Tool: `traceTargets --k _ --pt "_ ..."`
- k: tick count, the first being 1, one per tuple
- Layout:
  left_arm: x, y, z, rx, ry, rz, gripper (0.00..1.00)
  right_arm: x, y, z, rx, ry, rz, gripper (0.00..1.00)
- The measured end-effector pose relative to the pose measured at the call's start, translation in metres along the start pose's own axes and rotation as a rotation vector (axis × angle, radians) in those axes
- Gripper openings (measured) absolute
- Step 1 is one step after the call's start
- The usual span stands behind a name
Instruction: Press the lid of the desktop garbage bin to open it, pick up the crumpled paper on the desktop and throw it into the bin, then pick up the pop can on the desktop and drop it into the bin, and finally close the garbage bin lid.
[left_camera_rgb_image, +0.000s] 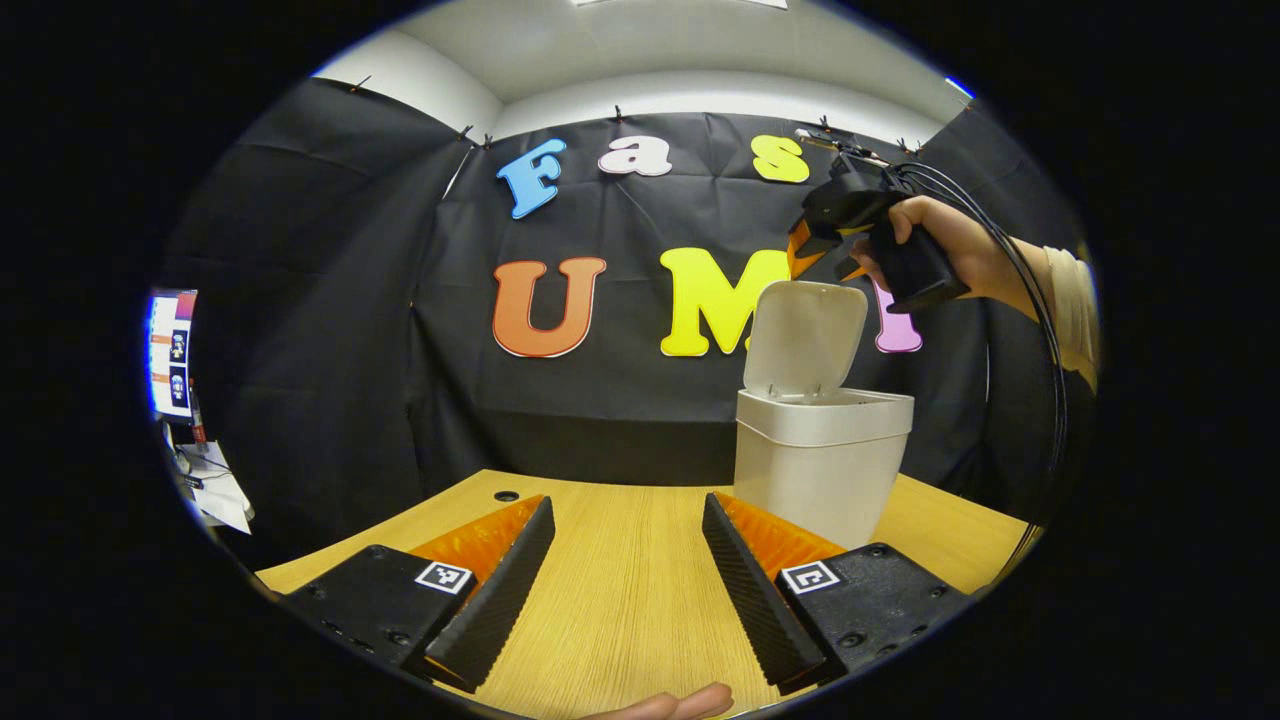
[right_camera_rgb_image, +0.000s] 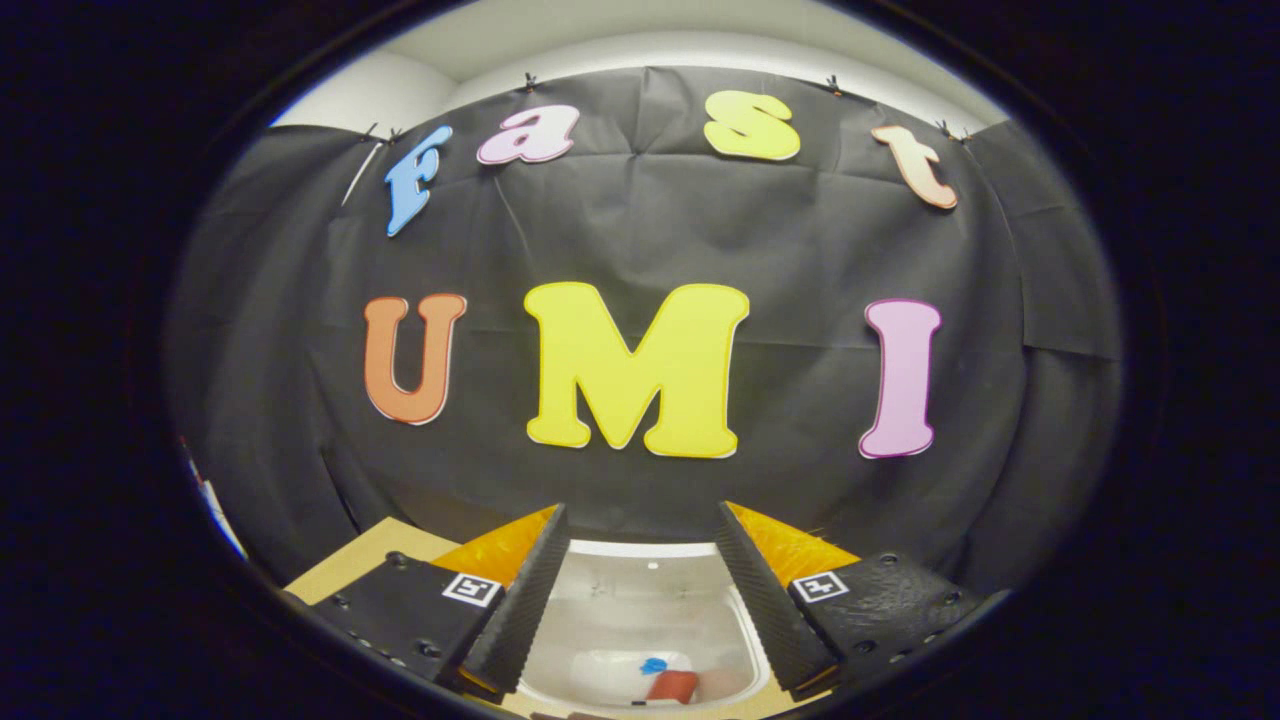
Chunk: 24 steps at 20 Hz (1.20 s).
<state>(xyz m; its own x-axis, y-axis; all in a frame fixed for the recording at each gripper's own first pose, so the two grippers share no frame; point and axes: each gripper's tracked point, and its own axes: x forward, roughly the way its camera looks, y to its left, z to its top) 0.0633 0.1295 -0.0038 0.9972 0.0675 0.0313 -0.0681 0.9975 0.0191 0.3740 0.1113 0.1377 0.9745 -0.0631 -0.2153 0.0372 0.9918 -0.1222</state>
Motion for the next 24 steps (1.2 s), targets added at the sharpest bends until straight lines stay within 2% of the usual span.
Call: traceTargets --k 5,9,10,11,17,18,20,21,24 --pt "-0.007 0.009 0.011 -0.006 -0.031 0.016 0.96 -0.013 0.017 -0.03 -0.079 0.041 0.003 0.89" --pt "-0.006 0.017 0.012 -0.012 -0.035 0.028 0.96 -0.012 0.022 -0.002 -0.082 -0.053 0.0 0.91" --pt "-0.003 0.018 0.009 -0.023 -0.029 0.023 0.96 -0.01 0.022 0.004 -0.074 -0.069 0.003 0.95" --pt "-0.001 0.018 0.007 -0.032 -0.022 0.019 0.96 -0.006 0.022 0.01 -0.067 -0.077 0.007 0.9" --pt "0.005 0.035 0.001 -0.024 -0.012 0.049 0.96 0.047 -0.002 0.043 0.021 -0.1 -0.05 0.9" --pt "0.005 0.034 -0.002 -0.026 -0.009 0.055 0.96 0.056 -0.007 0.044 0.024 -0.098 -0.056 0.94" --pt "0.008 0.038 -0.003 -0.043 -0.001 0.063 0.96 0.076 -0.019 0.047 0.04 -0.098 -0.075 0.87" --pt "0.01 0.039 -0.006 -0.048 0.008 0.06 0.96 0.083 -0.023 0.047 0.052 -0.092 -0.068 0.9" --pt "0.014 0.048 -0.014 -0.048 0.029 0.072 0.96 0.099 -0.024 0.04 0.063 -0.075 -0.007 0.9"
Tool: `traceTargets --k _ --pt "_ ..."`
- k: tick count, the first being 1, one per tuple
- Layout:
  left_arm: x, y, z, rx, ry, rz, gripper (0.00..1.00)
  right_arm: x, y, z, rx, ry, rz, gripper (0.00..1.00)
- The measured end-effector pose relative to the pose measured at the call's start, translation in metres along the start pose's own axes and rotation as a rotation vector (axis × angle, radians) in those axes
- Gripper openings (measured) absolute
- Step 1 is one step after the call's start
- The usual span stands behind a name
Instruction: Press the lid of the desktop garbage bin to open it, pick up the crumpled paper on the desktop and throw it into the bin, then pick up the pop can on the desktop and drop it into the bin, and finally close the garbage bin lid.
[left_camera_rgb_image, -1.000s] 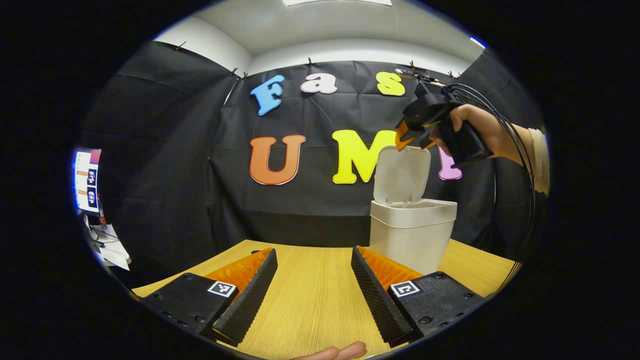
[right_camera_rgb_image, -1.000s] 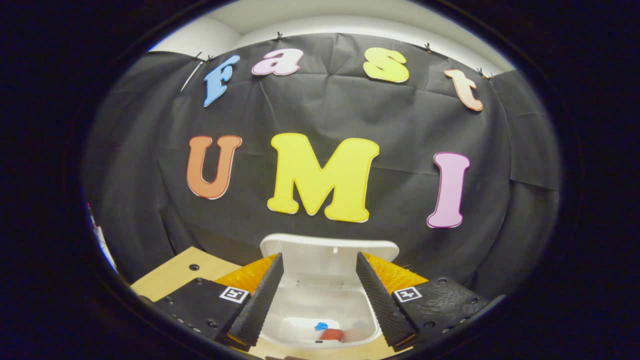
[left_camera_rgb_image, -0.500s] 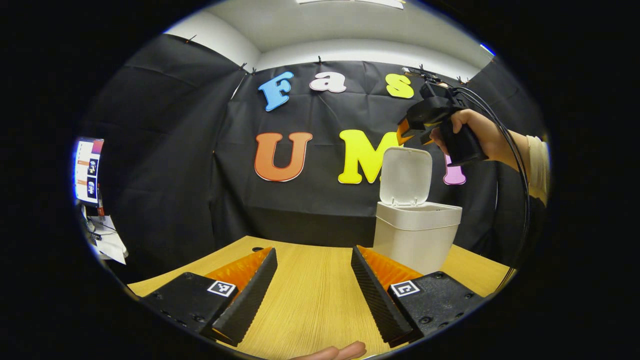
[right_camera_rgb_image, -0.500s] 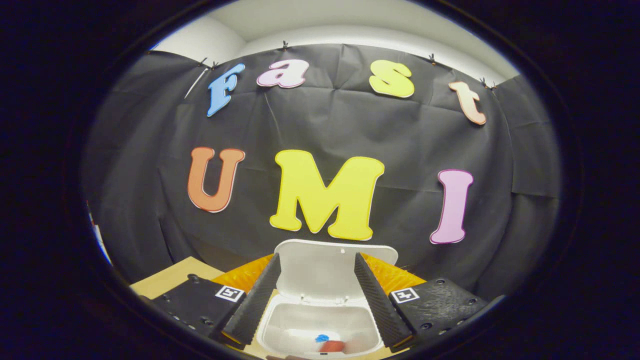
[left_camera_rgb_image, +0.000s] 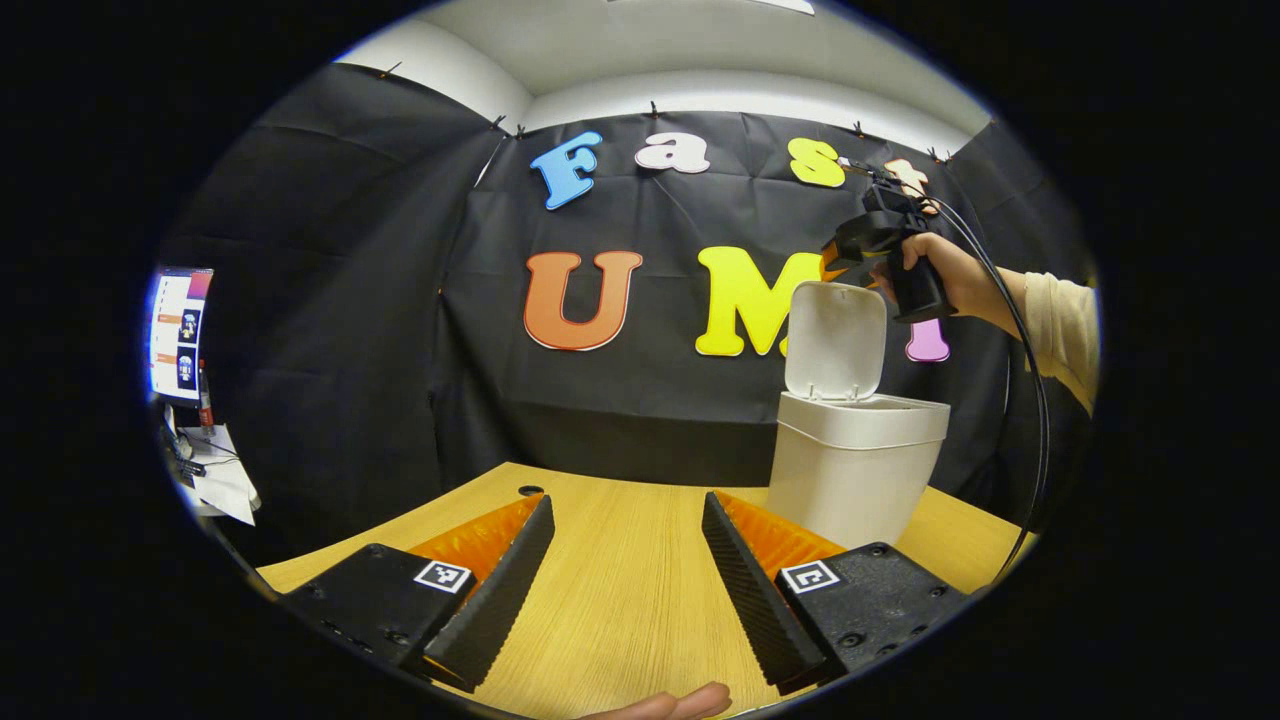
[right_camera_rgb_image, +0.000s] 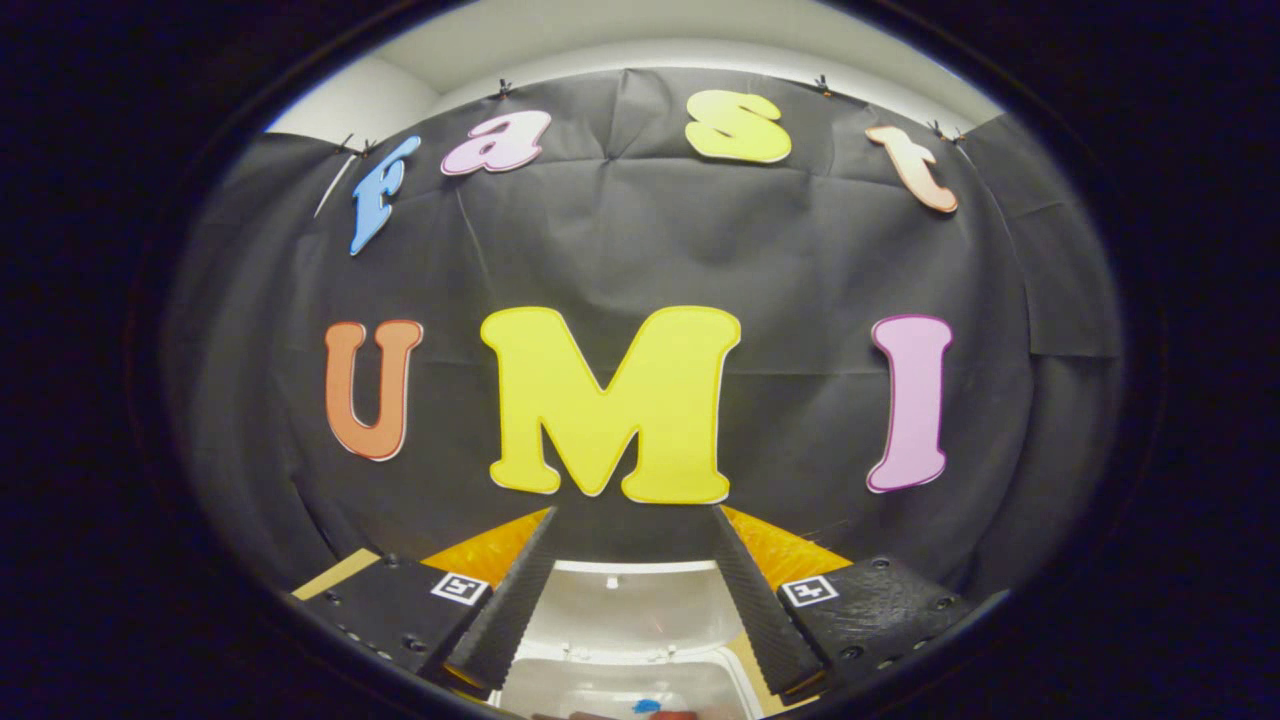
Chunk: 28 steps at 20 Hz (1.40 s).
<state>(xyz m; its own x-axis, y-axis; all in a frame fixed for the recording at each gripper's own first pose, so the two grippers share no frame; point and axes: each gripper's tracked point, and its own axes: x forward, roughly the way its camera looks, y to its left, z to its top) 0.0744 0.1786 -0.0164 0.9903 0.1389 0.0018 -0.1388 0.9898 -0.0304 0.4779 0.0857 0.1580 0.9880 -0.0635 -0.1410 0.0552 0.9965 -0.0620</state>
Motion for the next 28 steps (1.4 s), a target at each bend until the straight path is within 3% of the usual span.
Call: traceTargets --k 1,2,5,6,8,10,15,20,22,28 --pt "0.001 0.002 -0.004 -0.004 0.011 0.004 0.96 0.005 0.001 -0.001 0.011 -0.004 0.018 0.93" --pt "0.004 0.003 -0.006 -0.009 0.018 0.007 0.96 0.003 0.0 -0.003 0.018 0.003 0.03 0.88" --pt "0.007 0.005 -0.009 -0.018 0.031 0.013 0.97 -0.004 -0.002 -0.005 0.051 0.024 0.064 0.96" --pt "0.006 0.004 -0.008 -0.02 0.025 0.011 0.97 -0.008 -0.004 -0.008 0.047 0.034 0.074 0.92" --pt "0.005 -0.002 -0.005 -0.019 0.021 0.005 0.96 -0.02 -0.006 -0.012 0.053 0.044 0.081 0.96" --pt "0.002 -0.007 -0.001 -0.002 0.006 -0.001 0.96 -0.029 -0.01 -0.022 0.051 0.066 0.068 0.88" --pt "-0.007 -0.011 0.007 -0.003 -0.011 0.003 0.96 -0.053 -0.014 -0.063 0.052 0.178 0.041 0.94" --pt "-0.011 -0.015 0.01 0.042 -0.014 0.02 0.96 -0.076 -0.012 -0.123 0.03 0.325 0.051 0.91" --pt "-0.012 -0.035 0.006 0.012 -0.015 -0.012 0.96 -0.082 -0.013 -0.143 0.034 0.372 0.054 0.9" --pt "-0.017 -0.046 0.004 0.04 -0.007 -0.009 0.96 -0.098 -0.015 -0.187 -0.005 0.412 0.101 0.94"
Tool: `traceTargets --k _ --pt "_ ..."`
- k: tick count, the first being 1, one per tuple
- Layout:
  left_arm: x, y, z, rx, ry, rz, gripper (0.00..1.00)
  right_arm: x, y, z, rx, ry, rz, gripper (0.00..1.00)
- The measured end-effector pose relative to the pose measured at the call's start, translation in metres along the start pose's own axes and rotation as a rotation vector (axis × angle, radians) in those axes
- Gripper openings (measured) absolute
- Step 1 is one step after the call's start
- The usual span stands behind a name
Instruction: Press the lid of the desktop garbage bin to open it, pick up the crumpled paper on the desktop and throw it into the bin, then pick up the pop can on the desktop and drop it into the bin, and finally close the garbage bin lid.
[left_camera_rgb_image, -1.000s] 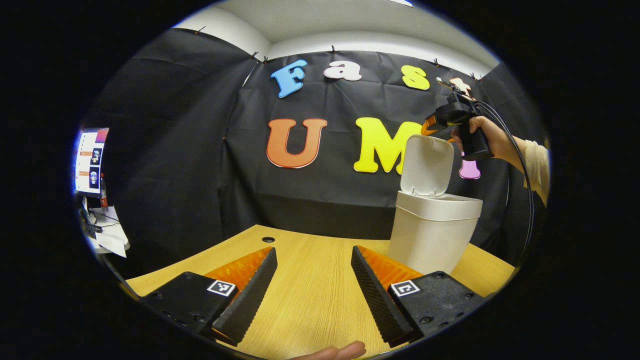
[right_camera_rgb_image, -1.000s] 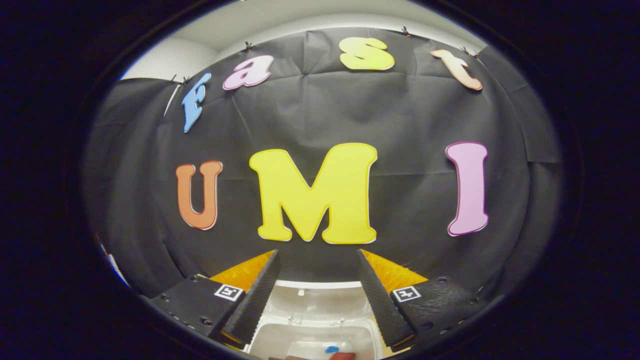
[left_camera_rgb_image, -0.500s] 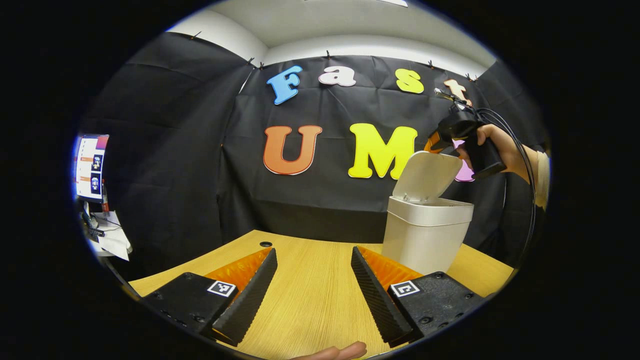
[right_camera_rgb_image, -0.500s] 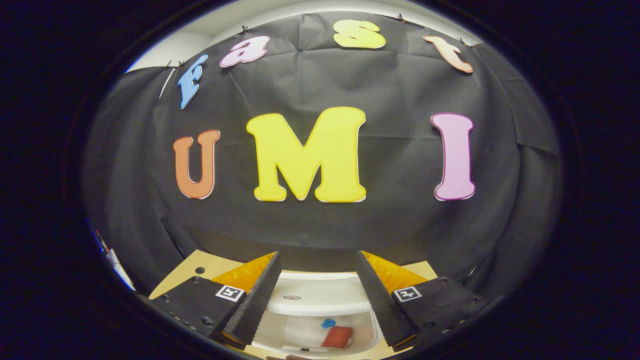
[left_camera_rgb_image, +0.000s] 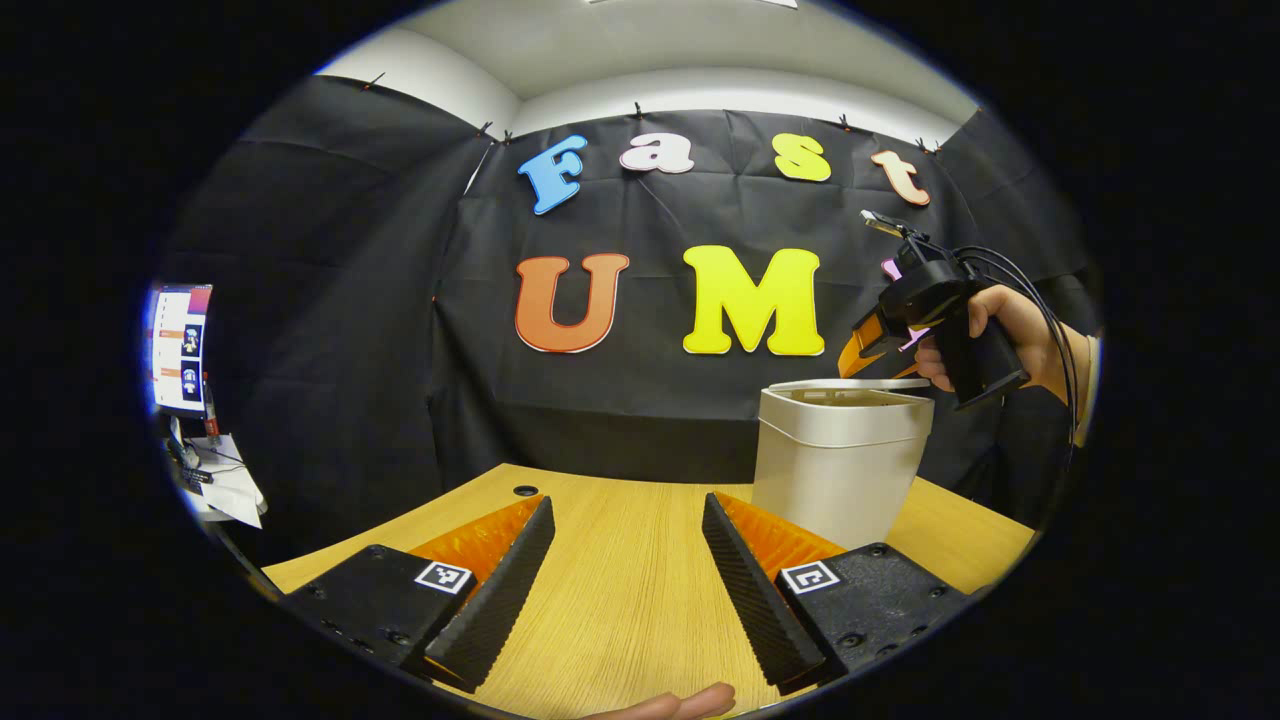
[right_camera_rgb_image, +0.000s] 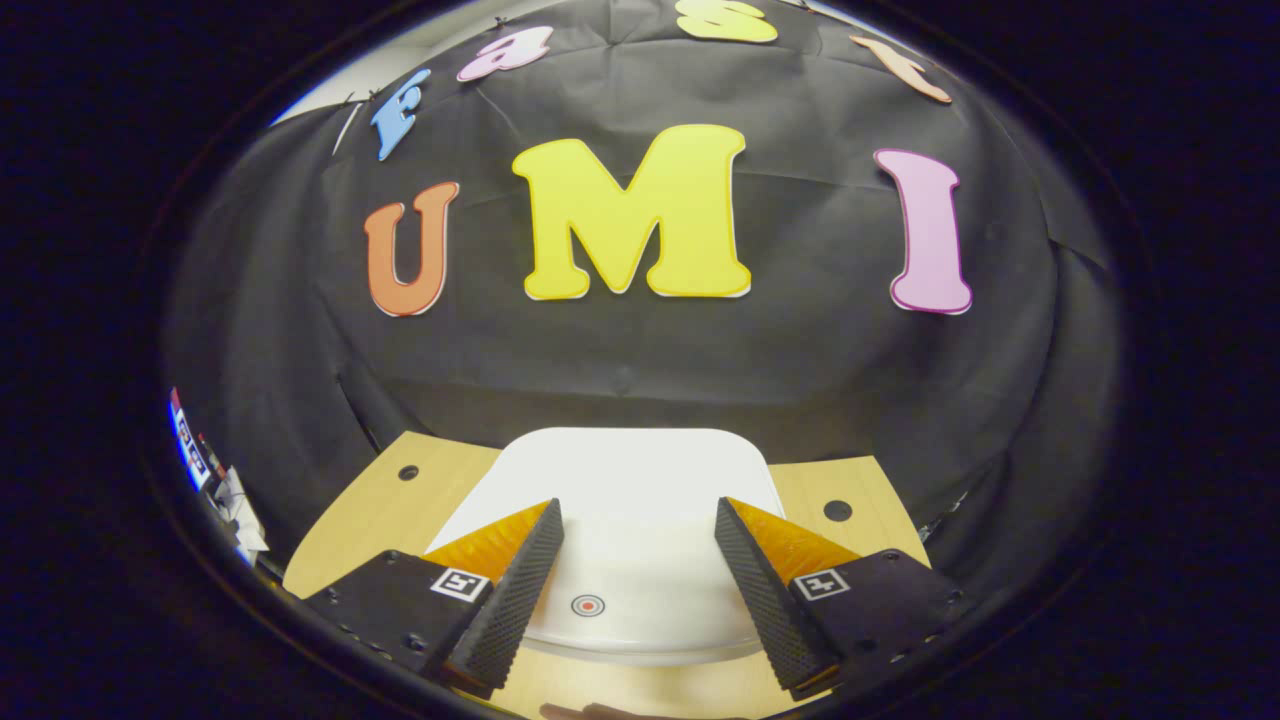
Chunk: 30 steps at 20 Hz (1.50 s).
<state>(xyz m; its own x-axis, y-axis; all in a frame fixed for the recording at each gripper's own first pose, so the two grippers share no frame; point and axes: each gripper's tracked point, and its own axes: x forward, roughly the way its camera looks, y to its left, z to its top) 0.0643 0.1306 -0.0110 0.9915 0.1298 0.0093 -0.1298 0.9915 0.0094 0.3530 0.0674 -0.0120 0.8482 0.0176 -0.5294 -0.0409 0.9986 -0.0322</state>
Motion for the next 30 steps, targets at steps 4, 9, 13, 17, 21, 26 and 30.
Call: traceTargets --k 4,9,13,17,21,26,30 --pt "-0.01 -0.017 0.01 0.022 -0.027 -0.035 0.96 -0.012 -0.002 -0.012 -0.024 -0.025 0.001 0.96" --pt "-0.018 -0.028 0.012 0.011 -0.027 -0.079 0.96 -0.02 -0.002 -0.019 -0.017 -0.073 -0.015 0.96" --pt "-0.022 -0.022 0.01 -0.01 -0.007 -0.067 0.96 -0.027 0.0 -0.024 -0.002 -0.084 -0.052 0.96" --pt "-0.026 -0.02 0.014 0.006 -0.024 -0.061 0.96 -0.033 0.002 -0.032 -0.001 -0.081 -0.055 0.97" --pt "-0.029 -0.016 0.018 0.002 -0.034 -0.059 0.96 -0.032 0.001 -0.039 0.026 -0.128 -0.059 0.98" --pt "-0.032 -0.017 0.018 0.004 -0.035 -0.055 0.96 -0.033 0.004 -0.032 0.0 -0.223 -0.074 0.96" --pt "-0.033 -0.019 0.018 0.0 -0.038 -0.057 0.96 -0.047 -0.004 -0.032 -0.01 -0.28 -0.06 0.96"
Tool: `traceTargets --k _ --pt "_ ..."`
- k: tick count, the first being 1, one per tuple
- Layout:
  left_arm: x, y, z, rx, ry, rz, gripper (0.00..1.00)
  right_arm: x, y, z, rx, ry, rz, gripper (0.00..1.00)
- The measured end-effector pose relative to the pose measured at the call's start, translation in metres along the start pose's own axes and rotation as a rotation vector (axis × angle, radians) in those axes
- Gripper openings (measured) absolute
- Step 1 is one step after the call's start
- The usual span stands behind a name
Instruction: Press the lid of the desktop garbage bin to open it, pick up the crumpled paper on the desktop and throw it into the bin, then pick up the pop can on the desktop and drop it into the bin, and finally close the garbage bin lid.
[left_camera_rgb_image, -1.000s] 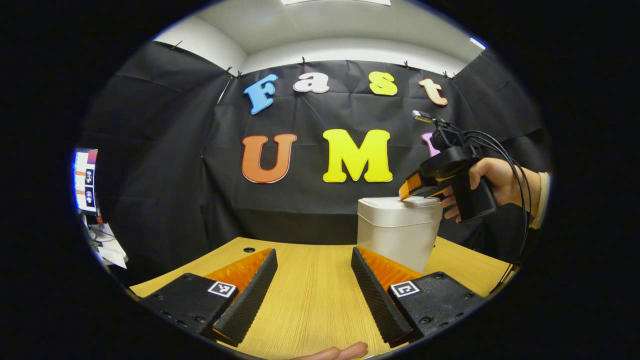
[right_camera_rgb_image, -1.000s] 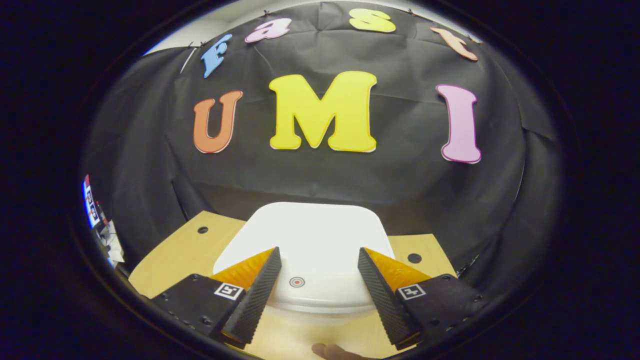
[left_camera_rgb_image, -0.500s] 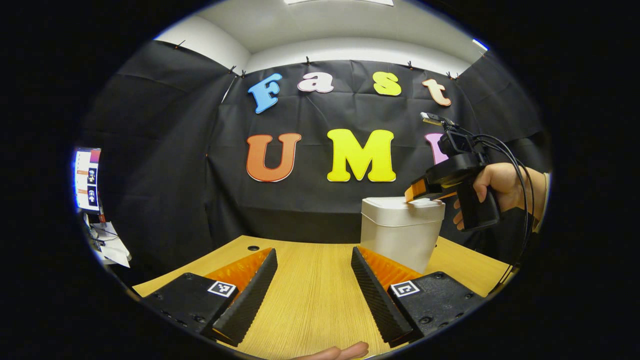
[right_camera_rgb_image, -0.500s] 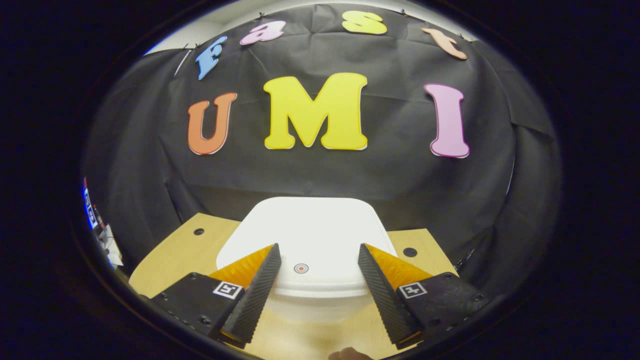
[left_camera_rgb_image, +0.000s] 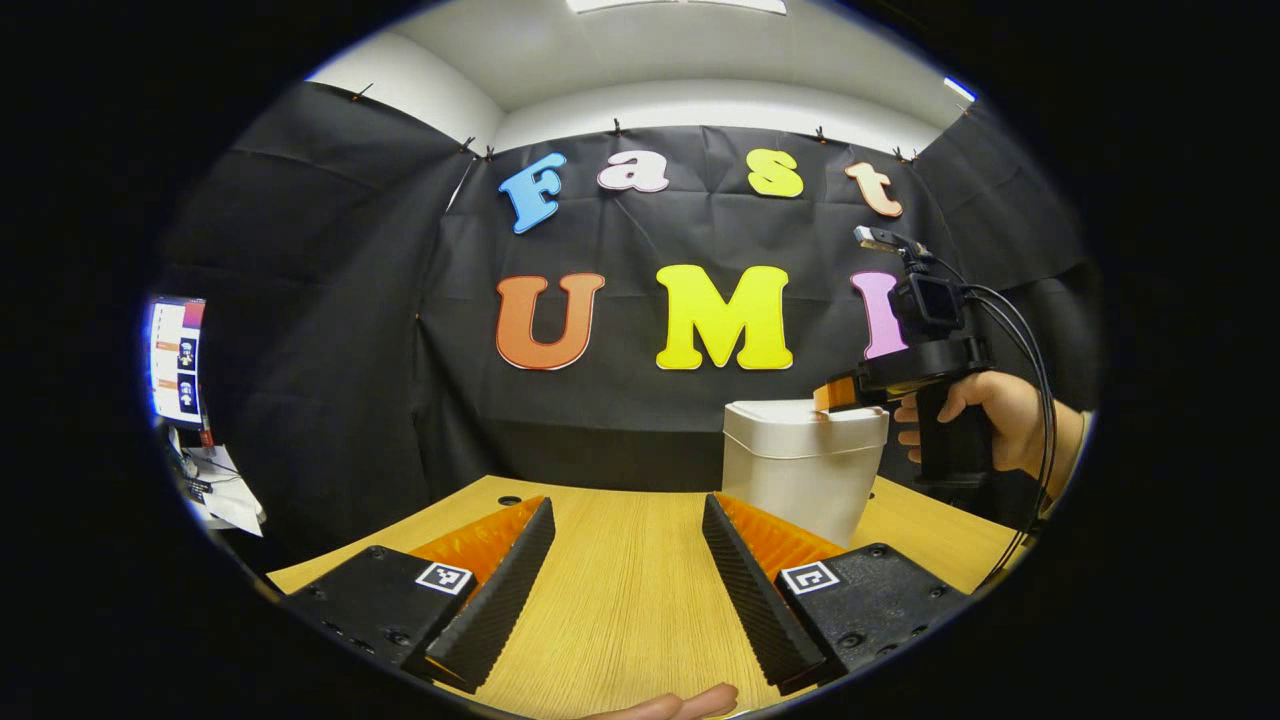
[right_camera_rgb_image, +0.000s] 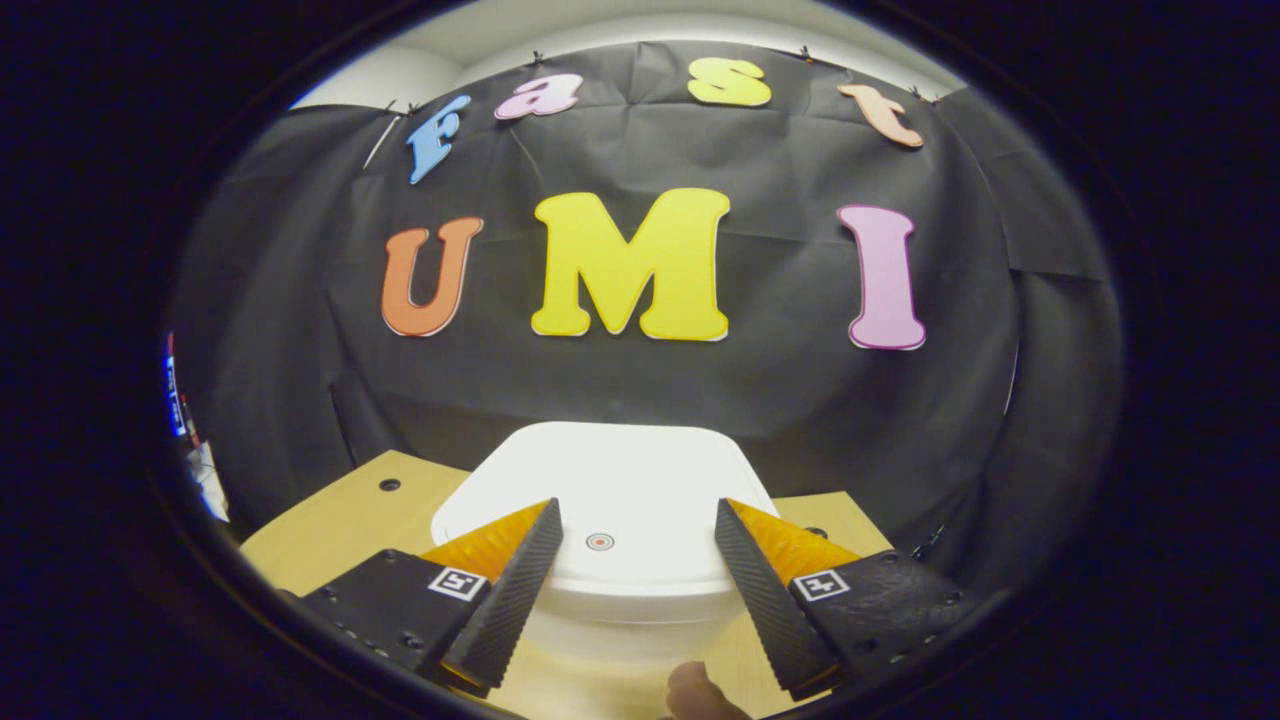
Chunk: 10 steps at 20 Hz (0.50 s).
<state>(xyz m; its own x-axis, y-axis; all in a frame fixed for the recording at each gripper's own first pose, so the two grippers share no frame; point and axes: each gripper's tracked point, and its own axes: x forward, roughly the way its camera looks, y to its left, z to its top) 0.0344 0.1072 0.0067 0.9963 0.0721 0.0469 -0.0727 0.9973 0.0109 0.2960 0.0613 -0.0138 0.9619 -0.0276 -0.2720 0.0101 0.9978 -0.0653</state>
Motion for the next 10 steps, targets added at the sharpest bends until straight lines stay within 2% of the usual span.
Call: traceTargets --k 3,4,7,9,10 --pt "0.0 0.001 -0.004 0.008 0.012 0.012 0.96 -0.02 -0.031 0.0 -0.036 -0.052 -0.106 0.95" --pt "0.001 0.002 -0.006 0.013 0.018 0.018 0.96 -0.032 -0.036 0.002 -0.054 -0.085 -0.121 0.95" --pt "0.002 0.0 -0.014 0.018 0.035 0.032 0.96 -0.071 -0.04 -0.001 -0.075 -0.177 -0.092 0.98" --pt "0.002 -0.001 -0.017 0.025 0.045 0.043 0.96 -0.097 -0.048 -0.02 -0.061 -0.186 -0.098 0.95" --pt "0.002 -0.003 -0.018 0.028 0.048 0.044 0.96 -0.109 -0.049 -0.03 -0.065 -0.188 -0.092 0.98"
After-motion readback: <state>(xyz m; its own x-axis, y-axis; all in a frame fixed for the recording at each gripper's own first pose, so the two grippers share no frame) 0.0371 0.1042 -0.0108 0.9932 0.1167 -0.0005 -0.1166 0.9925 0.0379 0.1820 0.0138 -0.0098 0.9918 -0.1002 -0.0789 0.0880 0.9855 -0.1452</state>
